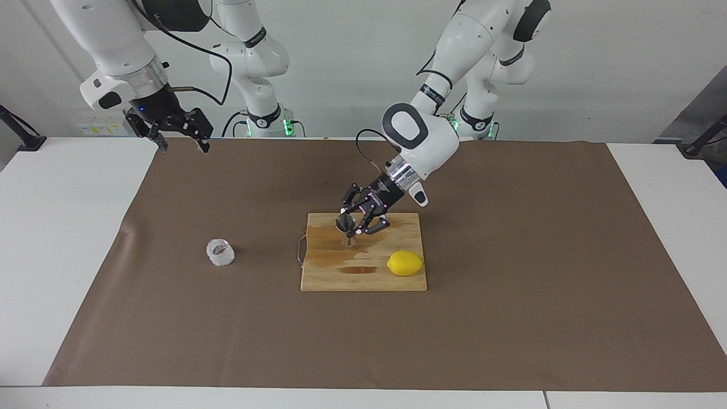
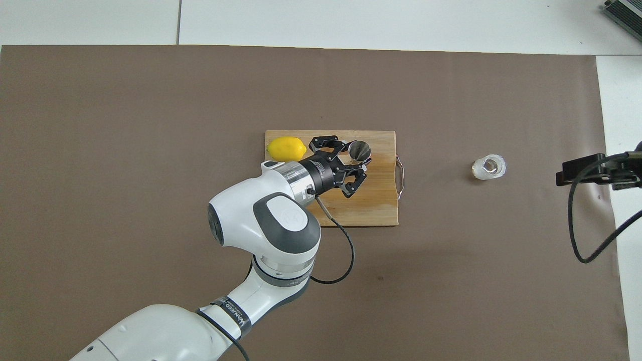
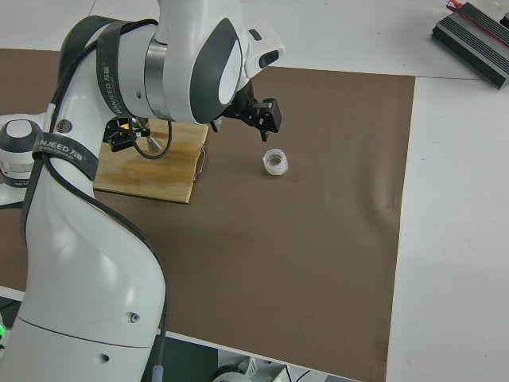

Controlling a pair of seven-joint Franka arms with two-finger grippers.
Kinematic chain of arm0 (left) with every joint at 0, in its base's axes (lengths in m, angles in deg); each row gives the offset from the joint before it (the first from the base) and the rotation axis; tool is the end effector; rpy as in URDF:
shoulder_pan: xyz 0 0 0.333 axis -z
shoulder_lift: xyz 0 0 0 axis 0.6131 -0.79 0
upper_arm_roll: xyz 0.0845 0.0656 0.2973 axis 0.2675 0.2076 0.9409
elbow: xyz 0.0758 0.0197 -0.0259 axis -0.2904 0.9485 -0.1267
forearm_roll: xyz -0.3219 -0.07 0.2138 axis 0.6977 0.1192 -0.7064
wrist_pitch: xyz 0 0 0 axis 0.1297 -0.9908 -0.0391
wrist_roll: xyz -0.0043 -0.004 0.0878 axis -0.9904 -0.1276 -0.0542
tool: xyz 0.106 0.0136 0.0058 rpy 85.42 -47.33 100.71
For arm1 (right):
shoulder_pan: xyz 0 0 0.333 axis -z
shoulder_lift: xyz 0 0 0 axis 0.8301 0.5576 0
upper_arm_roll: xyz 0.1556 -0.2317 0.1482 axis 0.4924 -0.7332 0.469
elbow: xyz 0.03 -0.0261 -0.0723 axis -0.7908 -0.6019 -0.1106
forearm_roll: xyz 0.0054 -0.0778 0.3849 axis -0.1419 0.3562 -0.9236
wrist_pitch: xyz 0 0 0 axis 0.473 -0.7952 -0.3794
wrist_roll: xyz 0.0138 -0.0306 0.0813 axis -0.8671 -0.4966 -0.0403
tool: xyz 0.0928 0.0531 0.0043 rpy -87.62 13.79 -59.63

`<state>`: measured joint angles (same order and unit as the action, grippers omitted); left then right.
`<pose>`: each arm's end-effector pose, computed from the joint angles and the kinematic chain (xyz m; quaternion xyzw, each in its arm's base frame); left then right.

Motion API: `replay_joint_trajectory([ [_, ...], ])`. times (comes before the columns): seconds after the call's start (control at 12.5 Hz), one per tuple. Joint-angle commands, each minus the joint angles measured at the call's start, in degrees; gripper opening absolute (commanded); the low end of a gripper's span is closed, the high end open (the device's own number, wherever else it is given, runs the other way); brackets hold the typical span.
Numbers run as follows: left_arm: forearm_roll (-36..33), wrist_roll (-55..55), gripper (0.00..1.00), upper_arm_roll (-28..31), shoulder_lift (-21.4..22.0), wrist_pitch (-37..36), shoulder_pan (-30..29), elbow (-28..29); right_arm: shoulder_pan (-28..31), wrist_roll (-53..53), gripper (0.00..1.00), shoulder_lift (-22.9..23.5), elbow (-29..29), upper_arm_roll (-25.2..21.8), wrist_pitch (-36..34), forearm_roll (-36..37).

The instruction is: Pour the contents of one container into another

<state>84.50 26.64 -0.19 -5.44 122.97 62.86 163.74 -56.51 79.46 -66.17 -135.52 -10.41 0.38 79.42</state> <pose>0.5163 -0.4160 0.3546 0.4042 0.7681 -0.2746 0.4138 0.5293 -0.0231 0.6187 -0.9988 0.0423 0.0155 0.0210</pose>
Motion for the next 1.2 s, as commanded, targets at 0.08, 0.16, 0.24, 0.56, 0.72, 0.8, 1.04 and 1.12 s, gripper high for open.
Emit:
replay_joint_trajectory([
  [0.08, -1.12, -0.18, 0.00, 0.19, -3.06, 2.51, 1.23, -2.87, 0.40, -0.78, 1.00, -0.78, -0.71, 0.32, -0.48, 0.31],
  [0.16, -1.56, -0.19, 0.00, 0.19, -3.15, 2.86, 1.23, -3.04, 0.40, -0.78, 1.00, -0.69, -0.71, 0.32, -0.48, 0.31],
  [0.24, -1.65, -0.27, 0.00, 0.19, -3.24, 3.39, 1.49, -2.96, 0.40, -0.78, 1.00, -0.69, -0.71, 0.32, -0.48, 0.31],
  [0.56, -2.00, -0.19, 0.06, 0.19, -3.59, 3.92, 1.67, -2.61, 0.40, -0.78, 1.00, -0.69, -0.71, 0.32, -0.48, 0.31],
  [0.72, -2.00, -0.19, 0.10, 0.19, -3.50, 3.92, 1.67, -2.17, 0.40, -0.78, 1.00, -0.69, -0.71, 0.32, -0.48, 0.31],
  [0.8, -2.18, -0.19, 0.12, 0.11, -3.50, 3.84, 1.67, -2.08, 0.40, -0.70, 1.00, -0.78, -0.71, 0.32, -0.48, 0.31],
  [1.04, -2.18, -0.27, 0.31, 0.11, -3.33, 3.83, 1.59, -1.55, 0.48, -0.78, 1.00, -0.78, -0.71, 0.32, -0.48, 0.31],
  [1.12, -2.18, -0.19, 0.42, 0.11, -3.32, 3.83, 1.59, -1.55, 0.40, -0.78, 1.00, -0.69, -0.71, 0.32, -0.48, 0.31],
])
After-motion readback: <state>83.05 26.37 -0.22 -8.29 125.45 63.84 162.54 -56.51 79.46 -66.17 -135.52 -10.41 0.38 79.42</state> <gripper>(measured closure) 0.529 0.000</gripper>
